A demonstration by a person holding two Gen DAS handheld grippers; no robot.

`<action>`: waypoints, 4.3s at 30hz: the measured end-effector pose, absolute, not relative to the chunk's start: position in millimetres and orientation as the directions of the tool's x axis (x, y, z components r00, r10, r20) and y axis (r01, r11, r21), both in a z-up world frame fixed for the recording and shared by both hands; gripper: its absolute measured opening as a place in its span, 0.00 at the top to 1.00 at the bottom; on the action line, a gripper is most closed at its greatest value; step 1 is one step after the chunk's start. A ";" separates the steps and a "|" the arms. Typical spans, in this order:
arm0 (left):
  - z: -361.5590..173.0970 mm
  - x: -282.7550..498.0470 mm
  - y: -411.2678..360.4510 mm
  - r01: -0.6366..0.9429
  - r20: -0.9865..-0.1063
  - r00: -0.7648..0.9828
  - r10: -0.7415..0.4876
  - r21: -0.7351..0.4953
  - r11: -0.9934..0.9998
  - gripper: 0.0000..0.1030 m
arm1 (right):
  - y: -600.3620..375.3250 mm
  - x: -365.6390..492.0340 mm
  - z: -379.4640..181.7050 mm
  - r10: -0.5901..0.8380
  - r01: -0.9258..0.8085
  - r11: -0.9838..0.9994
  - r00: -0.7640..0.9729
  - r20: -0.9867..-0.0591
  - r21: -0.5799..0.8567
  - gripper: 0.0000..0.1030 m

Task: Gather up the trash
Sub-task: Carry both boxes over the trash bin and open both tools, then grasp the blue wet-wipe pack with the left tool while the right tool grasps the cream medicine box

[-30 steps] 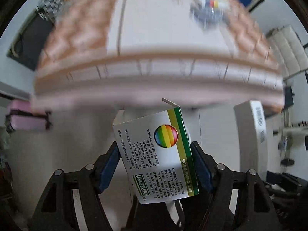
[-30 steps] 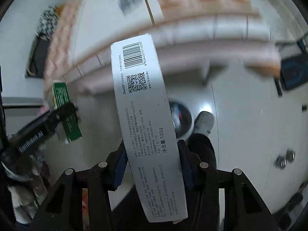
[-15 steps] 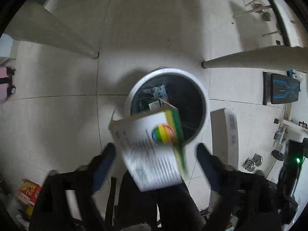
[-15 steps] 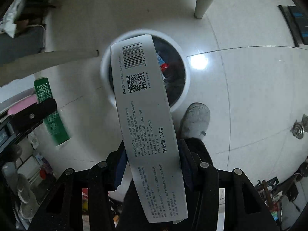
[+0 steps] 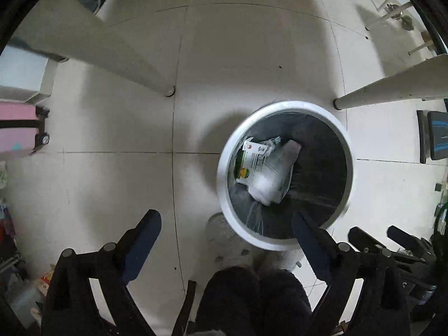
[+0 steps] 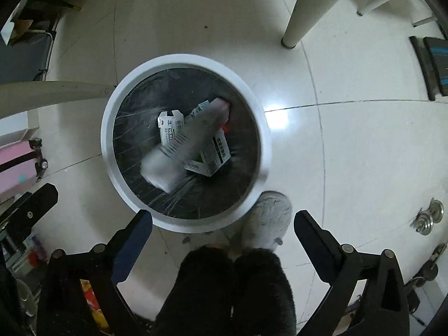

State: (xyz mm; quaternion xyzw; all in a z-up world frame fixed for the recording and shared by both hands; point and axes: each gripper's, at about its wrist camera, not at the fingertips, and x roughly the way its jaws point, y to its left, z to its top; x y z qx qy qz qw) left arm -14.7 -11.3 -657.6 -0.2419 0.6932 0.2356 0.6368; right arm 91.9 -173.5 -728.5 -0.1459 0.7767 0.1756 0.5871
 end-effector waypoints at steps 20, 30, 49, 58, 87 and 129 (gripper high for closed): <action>-507.5 -47.9 -28.0 -0.600 -1.000 0.009 0.026 0.015 0.800 0.07 | -189.4 81.0 -542.5 0.000 -0.471 0.880 -0.134 -0.991 0.063 0.01; -405.9 -71.7 -24.6 -0.604 -0.998 0.048 0.031 -0.004 0.797 0.07 | -183.5 58.9 -418.2 0.026 -0.475 0.876 -0.127 -0.992 0.083 0.01; -314.8 80.1 67.5 -0.768 -0.966 0.073 0.249 0.105 0.632 0.07 | -52.2 292.3 -235.3 0.154 -0.662 0.741 0.008 -0.988 0.110 0.01; -328.6 170.6 127.4 -0.884 -0.971 -0.035 0.238 0.141 0.446 0.07 | 97.7 469.2 -262.5 -0.029 -0.938 0.315 0.146 -0.989 -0.147 0.01; -345.7 233.9 174.8 -0.895 -0.976 -0.101 0.193 0.174 0.411 0.07 | 180.9 538.1 -347.7 -0.148 -0.985 -0.167 -0.027 -0.989 0.052 0.01; -327.0 356.7 230.7 -0.874 -0.985 0.129 0.115 -0.058 0.483 0.35 | 136.5 607.8 -360.9 -0.119 -0.955 0.295 -0.001 -0.993 -0.034 0.15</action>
